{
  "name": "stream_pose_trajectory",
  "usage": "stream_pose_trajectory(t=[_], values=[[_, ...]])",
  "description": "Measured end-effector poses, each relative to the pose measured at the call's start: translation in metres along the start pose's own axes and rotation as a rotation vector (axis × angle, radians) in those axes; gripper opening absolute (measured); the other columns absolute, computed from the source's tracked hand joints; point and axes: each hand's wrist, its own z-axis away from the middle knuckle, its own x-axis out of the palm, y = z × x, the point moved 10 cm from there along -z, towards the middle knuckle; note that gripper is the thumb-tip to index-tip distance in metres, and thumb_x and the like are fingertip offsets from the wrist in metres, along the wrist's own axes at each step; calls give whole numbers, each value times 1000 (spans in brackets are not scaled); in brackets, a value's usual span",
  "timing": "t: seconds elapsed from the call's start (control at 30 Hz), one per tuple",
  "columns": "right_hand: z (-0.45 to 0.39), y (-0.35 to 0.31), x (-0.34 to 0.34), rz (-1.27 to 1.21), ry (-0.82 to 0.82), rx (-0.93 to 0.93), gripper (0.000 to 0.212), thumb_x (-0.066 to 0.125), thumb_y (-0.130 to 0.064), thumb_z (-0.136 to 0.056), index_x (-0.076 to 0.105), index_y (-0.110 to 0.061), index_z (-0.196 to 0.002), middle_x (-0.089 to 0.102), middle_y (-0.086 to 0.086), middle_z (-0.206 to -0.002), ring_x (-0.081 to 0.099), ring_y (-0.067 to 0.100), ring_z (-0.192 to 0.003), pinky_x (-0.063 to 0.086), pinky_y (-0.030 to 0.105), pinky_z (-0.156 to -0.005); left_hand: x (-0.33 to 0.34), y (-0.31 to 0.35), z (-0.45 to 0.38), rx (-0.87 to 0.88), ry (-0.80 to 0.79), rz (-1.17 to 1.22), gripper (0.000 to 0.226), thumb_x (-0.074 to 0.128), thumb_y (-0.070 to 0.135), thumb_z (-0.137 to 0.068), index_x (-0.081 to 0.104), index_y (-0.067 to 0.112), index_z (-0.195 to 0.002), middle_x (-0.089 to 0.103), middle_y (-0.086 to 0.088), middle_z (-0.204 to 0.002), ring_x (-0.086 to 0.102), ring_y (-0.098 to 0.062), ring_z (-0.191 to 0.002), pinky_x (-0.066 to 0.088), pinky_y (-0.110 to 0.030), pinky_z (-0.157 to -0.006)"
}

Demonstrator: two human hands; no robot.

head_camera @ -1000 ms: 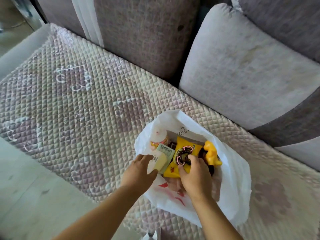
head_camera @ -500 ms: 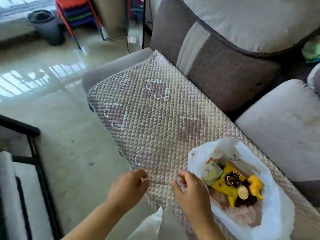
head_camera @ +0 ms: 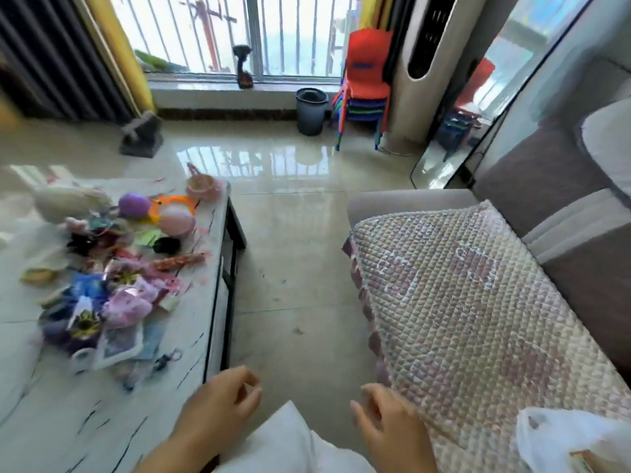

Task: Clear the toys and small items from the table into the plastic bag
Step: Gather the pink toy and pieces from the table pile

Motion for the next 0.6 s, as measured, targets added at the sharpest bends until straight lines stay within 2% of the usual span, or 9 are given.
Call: stream_pose_trajectory(t=[0.13, 0.2, 0.3, 0.47, 0.6], values=[[-10, -83, 56, 22, -110, -140, 28, 59, -42, -84, 61, -27, -108, 54, -13, -87, 56, 4, -89, 37, 13, -79, -50, -90, 21, -118, 93, 86, 11, 55, 36, -88, 55, 33, -77, 59, 6, -67, 51, -6, -62, 43, -24, -61], [-11, -117, 79, 39, -153, -218, 29, 59, -43, -84, 61, -28, -109, 54, -15, -86, 51, -2, -84, 32, 9, -74, -66, -126, 32, -180, 138, 116, 7, 55, 37, -88, 57, 33, -83, 60, 7, -67, 52, -8, -61, 43, -23, -59], [-9, -161, 118, 84, -251, -303, 28, 56, -46, -84, 59, -32, -109, 53, -17, -85, 45, -5, -80, 32, 9, -71, -83, -177, 52, -263, 193, 161, 5, 55, 38, -88, 58, 34, -90, 62, 7, -71, 57, -5, -66, 45, -21, -62], [-15, -208, 169, 135, -402, -418, 26, 55, -46, -85, 58, -31, -106, 53, -17, -81, 47, 0, -80, 37, 15, -75, -88, -239, 81, -432, 294, 246, 3, 57, 39, -85, 57, 35, -85, 60, 8, -70, 55, -1, -67, 44, -19, -62], [-30, -242, 202, 186, -495, -512, 22, 53, -45, -86, 57, -27, -99, 57, -13, -81, 51, 6, -80, 38, 18, -69, -85, -269, 91, -544, 337, 323, 5, 56, 38, -85, 57, 34, -84, 60, 7, -71, 55, -3, -66, 43, -19, -60]])
